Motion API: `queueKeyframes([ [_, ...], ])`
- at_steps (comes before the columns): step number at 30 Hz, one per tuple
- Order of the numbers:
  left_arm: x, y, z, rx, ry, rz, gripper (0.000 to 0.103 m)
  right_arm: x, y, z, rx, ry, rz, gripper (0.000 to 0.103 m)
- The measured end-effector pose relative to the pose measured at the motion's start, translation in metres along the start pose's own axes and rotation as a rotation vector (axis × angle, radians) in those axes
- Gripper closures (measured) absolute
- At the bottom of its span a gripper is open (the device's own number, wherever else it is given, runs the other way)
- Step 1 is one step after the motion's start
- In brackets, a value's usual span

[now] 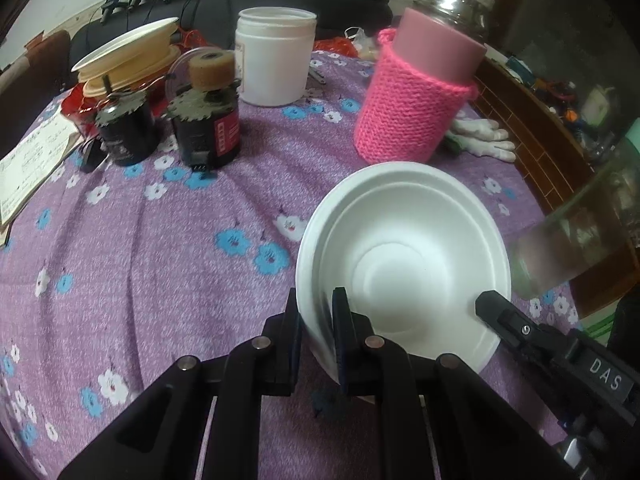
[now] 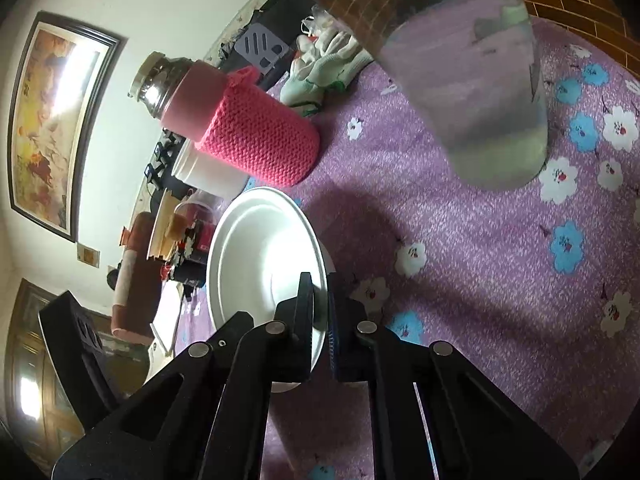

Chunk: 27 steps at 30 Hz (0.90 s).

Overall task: Organize plates and bowls
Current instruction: 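Lift the white foam bowl and carry it toward the red plate stack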

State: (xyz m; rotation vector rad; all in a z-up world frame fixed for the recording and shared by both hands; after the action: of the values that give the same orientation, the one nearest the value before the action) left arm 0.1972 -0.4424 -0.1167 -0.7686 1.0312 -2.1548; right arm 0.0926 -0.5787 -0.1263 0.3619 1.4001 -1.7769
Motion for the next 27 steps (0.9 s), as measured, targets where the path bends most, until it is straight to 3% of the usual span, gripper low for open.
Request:
queueKeyframes([
  [12,-0.022,-0.051,-0.026,0.06,-0.031,0.09,0.089,-0.026,-0.012,-0.029,-0.06,-0.041,0.057,0.097],
  [27,-0.085,-0.148,-0.076,0.196,-0.108,0.245,0.09,-0.1,-0.032,-0.118,-0.132,-0.176,0.211,0.097],
])
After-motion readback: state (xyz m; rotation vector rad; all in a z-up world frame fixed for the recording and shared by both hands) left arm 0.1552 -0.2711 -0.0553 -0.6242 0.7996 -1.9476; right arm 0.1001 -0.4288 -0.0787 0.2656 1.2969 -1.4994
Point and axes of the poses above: each gripper's, at about its wrist camera, not at the fingertips, and y roughly the way its jaws point, x to its right, z to its top, the point moved 5 cm from there along y, roughly the way its jaws point, and after that the axes turned 4 degrees about -z, right-handed, at the moved point
